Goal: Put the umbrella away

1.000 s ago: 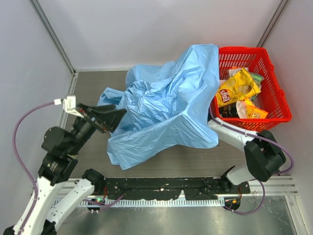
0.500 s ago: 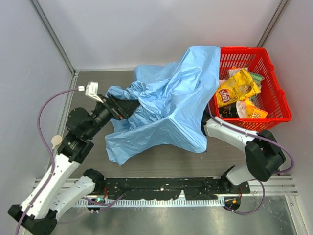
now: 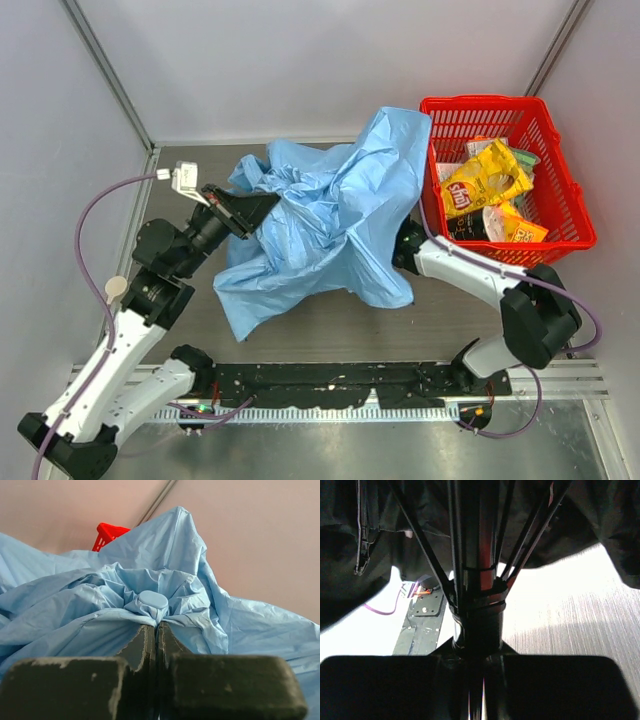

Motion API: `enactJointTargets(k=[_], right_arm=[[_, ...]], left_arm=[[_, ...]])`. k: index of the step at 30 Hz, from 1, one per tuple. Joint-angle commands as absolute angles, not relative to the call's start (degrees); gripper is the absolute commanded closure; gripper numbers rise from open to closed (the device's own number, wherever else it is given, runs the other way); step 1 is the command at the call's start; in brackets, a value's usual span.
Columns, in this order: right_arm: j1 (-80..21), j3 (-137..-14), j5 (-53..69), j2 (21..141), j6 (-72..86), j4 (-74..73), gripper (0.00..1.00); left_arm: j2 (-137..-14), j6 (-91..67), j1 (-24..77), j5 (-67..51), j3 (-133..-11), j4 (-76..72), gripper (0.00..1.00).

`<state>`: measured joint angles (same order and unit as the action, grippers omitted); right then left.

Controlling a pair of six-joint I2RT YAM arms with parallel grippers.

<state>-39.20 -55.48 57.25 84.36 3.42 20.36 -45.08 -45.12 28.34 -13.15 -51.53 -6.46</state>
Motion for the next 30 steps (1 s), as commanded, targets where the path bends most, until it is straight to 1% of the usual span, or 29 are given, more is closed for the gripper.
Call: enactJointTargets(k=[1, 4, 6, 7, 8, 9, 13, 15, 17, 21, 22, 24, 26, 27, 28, 29, 30], right_arm=[[-40.7, -56.0, 52.9, 82.3, 9.1, 26.1, 0.83], [-40.6, -52.0, 43.0, 80.8, 17.5, 31.9, 0.46], [-40.7, -49.4, 40.1, 78.5, 21.6, 33.7, 0.29], [-40.6, -46.9, 39.5, 77.9, 23.2, 34.2, 0.28], [-40.6, -45.5, 37.8, 76.1, 23.6, 35.8, 0.24], [-40.7, -42.8, 37.7, 75.2, 24.0, 36.3, 0.23], [-41.5, -37.5, 39.2, 72.8, 24.4, 43.0, 0.22], [-42.9, -37.9, 39.4, 73.9, 23.4, 44.4, 0.22], [-43.9, -36.8, 37.5, 76.5, 22.9, 48.9, 0.22], [-44.4, -34.8, 33.8, 82.6, 24.5, 63.5, 0.22], [-44.4, -35.0, 33.9, 84.1, 25.4, 68.0, 0.23], [-44.7, -36.3, 35.0, 85.9, 25.4, 68.9, 0.27], [-45.8, -36.4, 34.9, 87.4, 25.5, 71.5, 0.56], [-46.0, -35.7, 34.4, 88.1, 25.8, 75.8, 0.84], [-46.1, -34.0, 32.8, 88.2, 26.3, 78.9, 0.99], [-46.0, -32.6, 31.9, 88.2, 26.6, 84.2, 0.99], [-45.6, -30.7, 30.9, 88.2, 26.7, 87.0, 0.99]], left_arm=[[-41.3, -43.2, 28.7, -10.3, -50.5, -11.2, 1.00], [-40.2, -43.5, 28.7, -7.3, -50.9, -10.6, 1.00], [-39.6, -43.9, 28.7, -3.2, -51.8, -7.8, 1.00], [-39.4, -44.1, 28.7, -1.5, -52.0, -7.0, 1.00], [-39.0, -44.7, 28.7, -0.5, -52.3, -6.0, 1.00], [-38.7, -45.4, 28.7, 1.8, -52.6, -5.2, 1.00], [-39.1, -48.4, 28.7, 1.7, -53.8, -3.0, 1.00], [-39.2, -51.1, 28.7, 1.7, -53.1, -3.9, 1.00], [-39.1, -54.6, 28.7, 1.8, -51.8, -5.9, 1.00], [-40.5, -58.0, 28.7, -2.3, -53.3, -6.1, 1.00], [-40.8, -58.7, 28.7, -2.5, -53.6, -5.8, 1.00], [-40.5, -59.8, 28.7, -2.1, -53.4, -5.8, 1.00], [-40.9, -60.3, 28.7, -2.2, -53.6, -6.2, 1.00], [-41.3, -60.6, 28.7, -2.5, -54.0, -6.1, 1.00], [-41.7, -60.6, 28.7, -3.0, -54.5, -5.5, 1.00], [-42.0, -59.8, 28.7, -3.5, -55.4, -4.1, 1.00], [-42.0, -58.7, 28.7, -3.8, -56.6, -1.6, 0.91]])
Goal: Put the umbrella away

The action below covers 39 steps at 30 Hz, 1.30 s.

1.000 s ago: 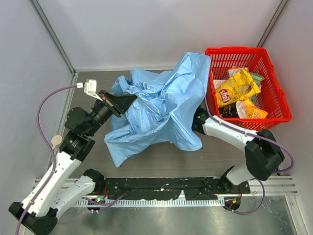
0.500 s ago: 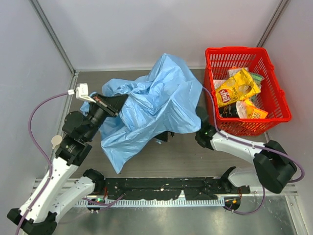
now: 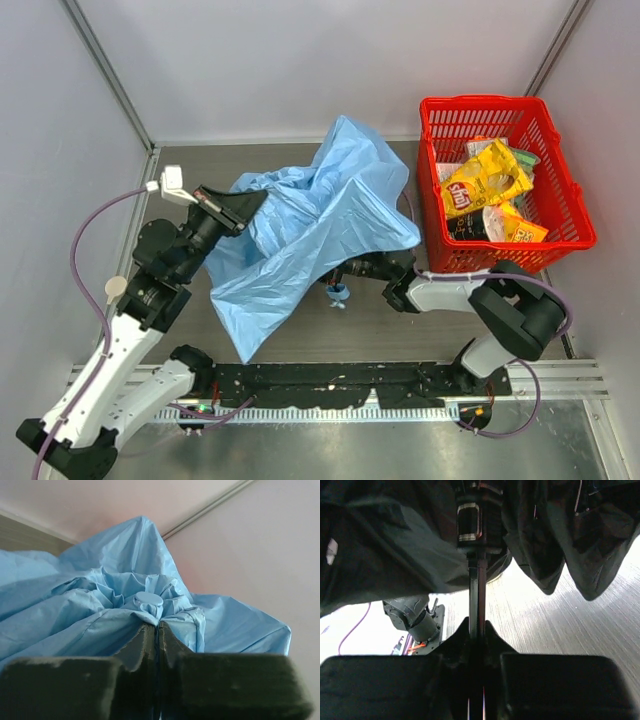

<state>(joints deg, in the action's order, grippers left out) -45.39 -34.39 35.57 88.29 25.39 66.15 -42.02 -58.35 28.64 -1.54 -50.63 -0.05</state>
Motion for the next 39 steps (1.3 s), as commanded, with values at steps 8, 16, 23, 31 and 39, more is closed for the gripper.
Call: enactJointTargets(k=[8, 16, 23, 31, 39], right_arm=[[-39.9, -30.3, 32.6, 86.3, 27.9, 91.0, 0.99], [-33.7, -34.7, 36.3, 85.4, 29.6, 88.9, 0.99], [-33.1, -37.2, 36.9, 84.8, 29.1, 86.7, 0.99], [-33.2, -37.8, 40.1, 83.2, 31.7, 86.7, 0.99], [-34.8, -37.2, 42.9, 83.1, 33.5, 86.1, 0.99]], left_arm=[[-31.7, -42.0, 28.7, -1.4, -63.3, 20.2, 0.02], [-23.5, -43.6, 28.6, -5.3, -59.9, 33.8, 0.25], [-26.4, -45.7, 28.7, -12.6, -55.4, 34.1, 0.35], [-29.8, -42.7, 28.7, -5.0, -54.4, 31.3, 0.16], [-38.4, -43.4, 28.7, -12.6, -54.2, 11.5, 0.97]])
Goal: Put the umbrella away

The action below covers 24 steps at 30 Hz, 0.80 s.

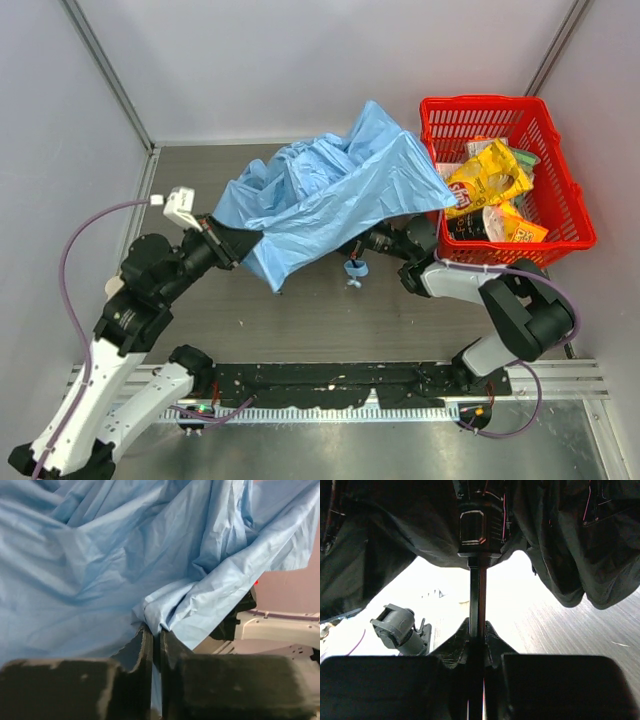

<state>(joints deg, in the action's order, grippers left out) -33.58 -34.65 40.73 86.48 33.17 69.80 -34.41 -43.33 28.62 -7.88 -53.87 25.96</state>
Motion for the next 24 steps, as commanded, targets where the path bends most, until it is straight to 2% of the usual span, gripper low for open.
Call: enactJointTargets(k=[1, 6, 11, 15, 17, 18, 20, 21, 23, 24], right_arm=[[-35.4, -37.3, 43.1, 83.2, 33.4, 85.9, 0.99], [-41.5, -37.4, 43.0, 84.5, 28.7, 81.2, 0.99], [-48.8, -39.2, 38.9, 83.1, 18.5, 68.8, 0.99], [-48.0, -38.0, 38.2, 83.3, 22.8, 74.4, 0.99], [-46.2, -37.9, 37.1, 83.8, 27.1, 77.0, 0.99], [-44.8, -37.9, 37.2, 84.5, 29.4, 78.6, 0.99], [-43.2, -37.5, 38.2, 85.4, 32.4, 81.6, 0.99], [-42.6, -37.3, 38.7, 85.9, 33.1, 82.7, 0.99], [-40.5, -36.8, 40.9, 86.6, 36.5, 86.4, 0.99], [-38.8, -36.9, 43.5, 86.8, 37.5, 89.1, 0.99]], left_arm=[[-39.1, -43.9, 28.7, -12.7, -54.8, 10.4, 1.00], [-39.7, -44.3, 28.6, -9.7, -53.1, -5.6, 1.00], [-47.1, -46.7, 28.7, -11.3, -55.8, -7.6, 1.00], [-47.6, -46.6, 28.7, -13.4, -57.2, -4.9, 1.00], [-43.9, -46.1, 28.7, -13.1, -55.9, -2.0, 0.91], [-41.8, -46.1, 28.6, -12.6, -55.1, -0.2, 0.82], [-36.4, -46.1, 28.7, -11.6, -53.4, 4.1, 0.52], [-34.0, -45.9, 28.7, -10.8, -53.0, 7.4, 0.43], [-29.5, -44.4, 28.7, -10.3, -52.7, 12.6, 0.33], [-27.4, -43.3, 28.7, -10.0, -53.2, 16.1, 0.31]])
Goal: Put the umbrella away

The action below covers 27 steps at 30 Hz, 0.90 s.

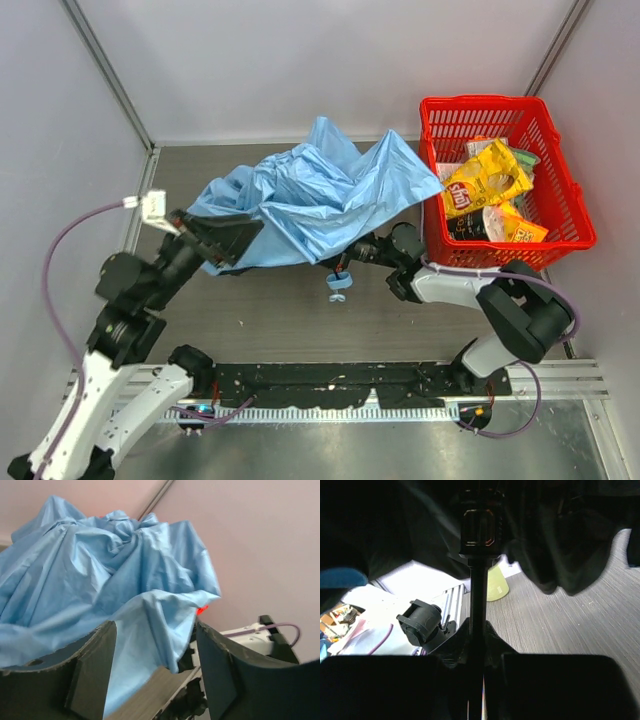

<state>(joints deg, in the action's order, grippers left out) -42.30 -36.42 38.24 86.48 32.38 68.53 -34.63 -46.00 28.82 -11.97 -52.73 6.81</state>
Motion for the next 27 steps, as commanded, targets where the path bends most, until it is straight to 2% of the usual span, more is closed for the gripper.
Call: enactJointTargets(k=[1, 4, 8, 10, 14, 17, 20, 22, 23, 24, 26, 27], right_arm=[[-37.8, -37.1, 44.9, 87.1, 39.7, 91.2, 0.99], [-33.9, -37.4, 51.5, 86.3, 42.2, 93.0, 0.99], [-30.9, -36.7, 54.0, 83.1, 43.2, 91.5, 0.99], [-30.8, -36.3, 54.3, 81.7, 42.6, 89.8, 0.99], [-30.9, -35.5, 54.7, 79.6, 42.7, 88.7, 0.99], [-30.8, -35.0, 55.0, 78.0, 42.2, 87.1, 0.99], [-30.9, -35.3, 55.9, 76.9, 41.8, 85.9, 0.99], [-31.0, -35.7, 56.8, 76.8, 42.2, 85.5, 0.99], [-30.9, -35.9, 57.3, 76.8, 42.3, 85.3, 0.99], [-31.0, -35.9, 57.6, 76.8, 42.4, 85.3, 0.99], [-31.1, -36.1, 58.3, 77.3, 43.8, 87.2, 0.99], [-31.5, -36.1, 58.7, 77.6, 44.6, 88.2, 0.99]], left_arm=[[-25.7, -42.1, 28.7, -9.3, -53.5, 19.0, 0.30], [-23.2, -38.7, 28.7, -3.4, -54.9, 29.4, 0.30], [-23.7, -39.0, 28.7, 15.9, -54.4, 38.3, 0.26], [-25.1, -41.6, 28.7, 23.3, -51.6, 36.0, 0.18], [-31.3, -43.3, 28.7, 26.0, -48.4, 25.1, 0.15], [-37.6, -42.8, 28.6, 25.9, -50.4, 20.3, 0.23], [-43.0, -38.9, 26.8, 18.5, -50.5, 12.6, 0.16], [-45.3, -38.6, 23.3, 4.9, -49.2, 5.0, 0.15], [-46.6, -39.8, 21.0, -3.6, -48.8, 0.9, 0.09], [-47.7, -40.8, 19.2, -9.6, -48.1, -3.6, 0.09], [-50.3, -41.1, 17.7, -19.9, -46.9, -13.6, 0.17], [-50.9, -41.7, 17.4, -22.9, -46.1, -17.8, 0.24]])
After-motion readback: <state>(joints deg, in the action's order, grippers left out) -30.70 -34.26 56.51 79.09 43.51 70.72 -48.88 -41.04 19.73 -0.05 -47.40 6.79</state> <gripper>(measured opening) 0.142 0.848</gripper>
